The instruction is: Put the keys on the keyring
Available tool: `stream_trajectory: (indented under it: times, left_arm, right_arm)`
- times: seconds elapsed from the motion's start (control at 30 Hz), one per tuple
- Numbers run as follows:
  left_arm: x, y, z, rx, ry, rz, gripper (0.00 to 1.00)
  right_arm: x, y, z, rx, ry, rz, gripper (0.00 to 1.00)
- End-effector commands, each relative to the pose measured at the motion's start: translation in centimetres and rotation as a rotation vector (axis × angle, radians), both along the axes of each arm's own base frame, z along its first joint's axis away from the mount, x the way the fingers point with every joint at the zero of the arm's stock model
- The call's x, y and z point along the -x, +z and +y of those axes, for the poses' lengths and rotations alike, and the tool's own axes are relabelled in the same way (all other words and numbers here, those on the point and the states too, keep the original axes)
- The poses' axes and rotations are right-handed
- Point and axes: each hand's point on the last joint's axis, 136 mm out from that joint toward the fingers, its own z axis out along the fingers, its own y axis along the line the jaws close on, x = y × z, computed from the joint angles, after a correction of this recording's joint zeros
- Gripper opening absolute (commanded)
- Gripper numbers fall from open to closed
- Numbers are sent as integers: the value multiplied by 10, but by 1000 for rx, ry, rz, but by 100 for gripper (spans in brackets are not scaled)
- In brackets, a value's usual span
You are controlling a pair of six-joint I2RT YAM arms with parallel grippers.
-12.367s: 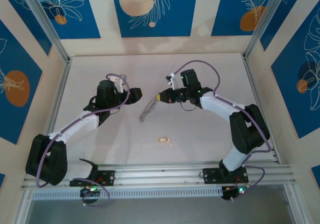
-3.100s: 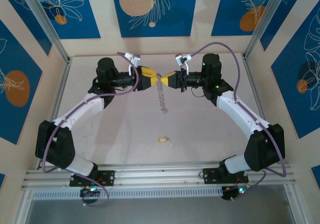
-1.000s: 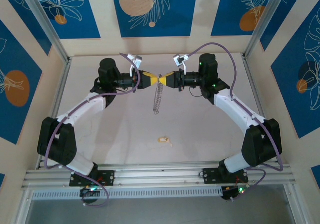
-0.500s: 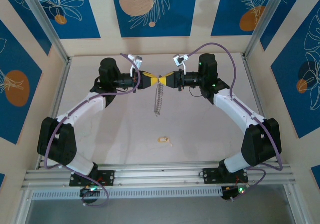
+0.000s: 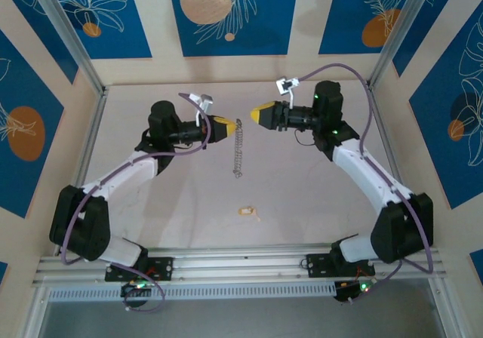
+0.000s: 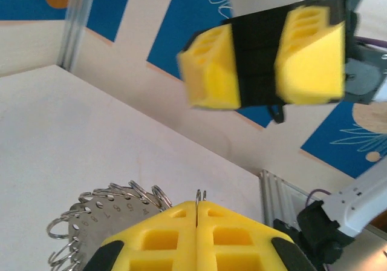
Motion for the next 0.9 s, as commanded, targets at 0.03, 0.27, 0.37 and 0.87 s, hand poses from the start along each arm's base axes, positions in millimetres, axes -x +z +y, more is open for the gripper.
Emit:
stream_trajectory:
  times: [0.03,0.27,0.37,0.87]
  left_arm:
    - [6,36,11,69,89,-187,0]
    - [6,44,28,75,224,-265,0]
    - [4,46,36,75,285,-286,0]
    - [3,40,53,84,400,-289,0]
  right_arm:
    - [14,-13,-20,40,-135,94,46]
    - [35,-104,-38,192,-277,377,50]
    - [49,-148,-34,300,-305,469,50]
    - [99,-286,-8,832,-263,555,42]
